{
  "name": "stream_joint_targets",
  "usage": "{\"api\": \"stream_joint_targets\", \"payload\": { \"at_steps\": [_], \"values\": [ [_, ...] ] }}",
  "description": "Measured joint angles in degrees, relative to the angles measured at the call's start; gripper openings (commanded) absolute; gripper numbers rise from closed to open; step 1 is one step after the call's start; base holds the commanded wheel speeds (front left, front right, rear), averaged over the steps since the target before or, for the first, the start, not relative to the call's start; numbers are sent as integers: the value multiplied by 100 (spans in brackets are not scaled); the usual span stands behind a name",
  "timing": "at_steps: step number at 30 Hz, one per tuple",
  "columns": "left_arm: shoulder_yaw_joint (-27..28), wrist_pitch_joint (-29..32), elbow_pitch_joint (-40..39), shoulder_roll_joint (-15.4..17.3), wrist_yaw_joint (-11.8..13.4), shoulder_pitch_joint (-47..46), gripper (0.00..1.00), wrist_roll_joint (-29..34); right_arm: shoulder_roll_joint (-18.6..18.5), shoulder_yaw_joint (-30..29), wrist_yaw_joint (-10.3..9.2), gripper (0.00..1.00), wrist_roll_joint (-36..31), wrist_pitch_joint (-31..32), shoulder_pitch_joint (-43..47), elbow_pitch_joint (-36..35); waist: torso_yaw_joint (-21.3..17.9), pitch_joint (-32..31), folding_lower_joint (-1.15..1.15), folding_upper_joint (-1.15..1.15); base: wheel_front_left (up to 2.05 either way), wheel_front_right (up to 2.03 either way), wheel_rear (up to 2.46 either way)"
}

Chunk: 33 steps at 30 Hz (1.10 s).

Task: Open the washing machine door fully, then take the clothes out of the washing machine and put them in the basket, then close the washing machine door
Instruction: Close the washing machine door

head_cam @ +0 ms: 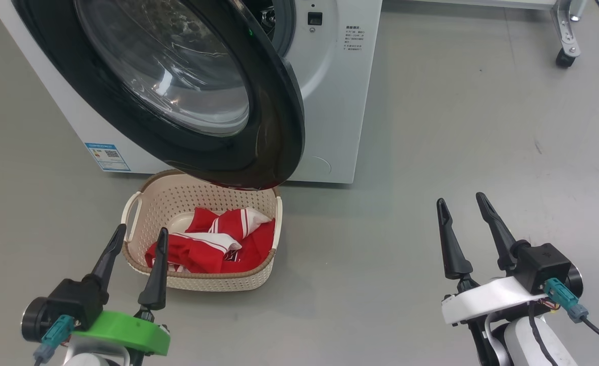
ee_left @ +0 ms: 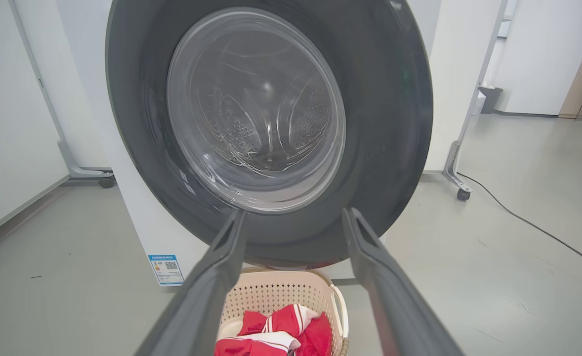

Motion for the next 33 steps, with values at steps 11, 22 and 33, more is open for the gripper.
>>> {"api": "stream_joint_targets", "payload": {
  "at_steps": [11, 22, 33],
  "values": [
    [29, 0, -2, -92, -27, 2, 100, 44, 0, -36, -53, 0, -141, 0, -1, -88, 27, 80, 0, 0, 0, 0, 0],
    [-136, 0, -63, -255, -84, -81, 100, 47, -280, 322, 203, 0, -547, 0, -330, -320, 312, 388, 0, 0, 0, 0, 0],
    [-246, 0, -145, -358, -101, -364, 100, 22, -442, 886, 623, 0, -804, 313, -1480, -325, 754, 919, 0, 0, 0, 0, 0]
  ]
}}
